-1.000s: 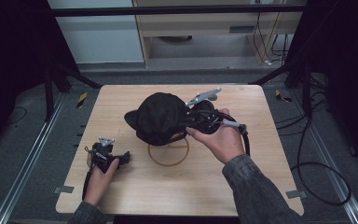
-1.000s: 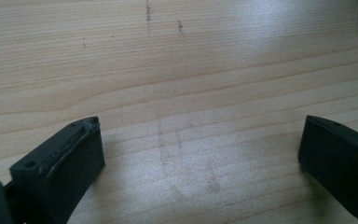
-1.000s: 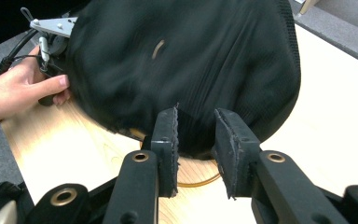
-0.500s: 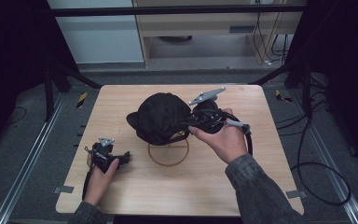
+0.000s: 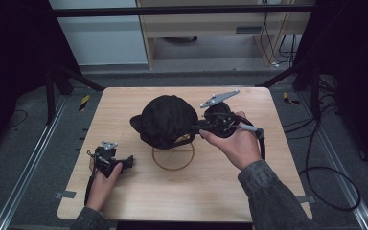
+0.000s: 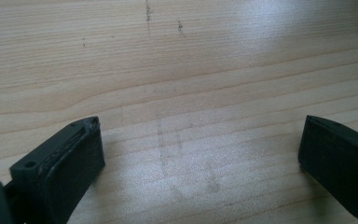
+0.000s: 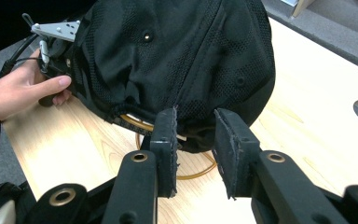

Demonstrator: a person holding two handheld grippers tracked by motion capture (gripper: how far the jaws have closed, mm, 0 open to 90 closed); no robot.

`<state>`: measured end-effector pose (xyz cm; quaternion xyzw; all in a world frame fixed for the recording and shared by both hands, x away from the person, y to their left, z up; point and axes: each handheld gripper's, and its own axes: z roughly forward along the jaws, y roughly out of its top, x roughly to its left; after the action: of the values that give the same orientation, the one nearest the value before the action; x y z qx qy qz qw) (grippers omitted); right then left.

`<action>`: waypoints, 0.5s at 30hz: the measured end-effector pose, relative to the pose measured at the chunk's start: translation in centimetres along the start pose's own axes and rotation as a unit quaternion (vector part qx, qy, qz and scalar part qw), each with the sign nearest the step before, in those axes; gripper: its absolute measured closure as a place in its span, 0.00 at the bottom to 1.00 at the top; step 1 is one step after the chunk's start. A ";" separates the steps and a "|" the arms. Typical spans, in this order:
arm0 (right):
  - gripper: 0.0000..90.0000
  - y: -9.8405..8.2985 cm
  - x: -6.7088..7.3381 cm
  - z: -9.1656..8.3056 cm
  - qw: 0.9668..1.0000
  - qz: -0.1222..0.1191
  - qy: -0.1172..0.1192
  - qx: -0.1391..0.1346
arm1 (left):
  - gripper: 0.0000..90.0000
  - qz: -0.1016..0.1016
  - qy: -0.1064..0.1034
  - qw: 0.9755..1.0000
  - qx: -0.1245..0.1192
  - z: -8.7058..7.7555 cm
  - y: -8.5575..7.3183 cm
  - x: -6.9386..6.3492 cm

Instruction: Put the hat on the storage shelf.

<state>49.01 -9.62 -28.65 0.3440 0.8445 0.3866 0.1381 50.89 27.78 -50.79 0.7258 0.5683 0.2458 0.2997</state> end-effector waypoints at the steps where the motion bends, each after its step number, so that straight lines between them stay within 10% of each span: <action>1: 0.77 -0.1 0.0 -0.1 1.000 0.002 0.001 -0.001 | 0.00 0.000 0.000 1.000 0.000 0.0 0.0 0.0; 15: 0.76 -1.1 -0.2 -1.5 1.000 0.006 -0.001 -0.004 | 0.00 0.000 0.000 1.000 0.000 0.0 0.0 0.0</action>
<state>47.89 -11.08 -28.51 0.3487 0.8407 0.3905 0.1386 50.89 27.79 -50.79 0.7260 0.5682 0.2457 0.2995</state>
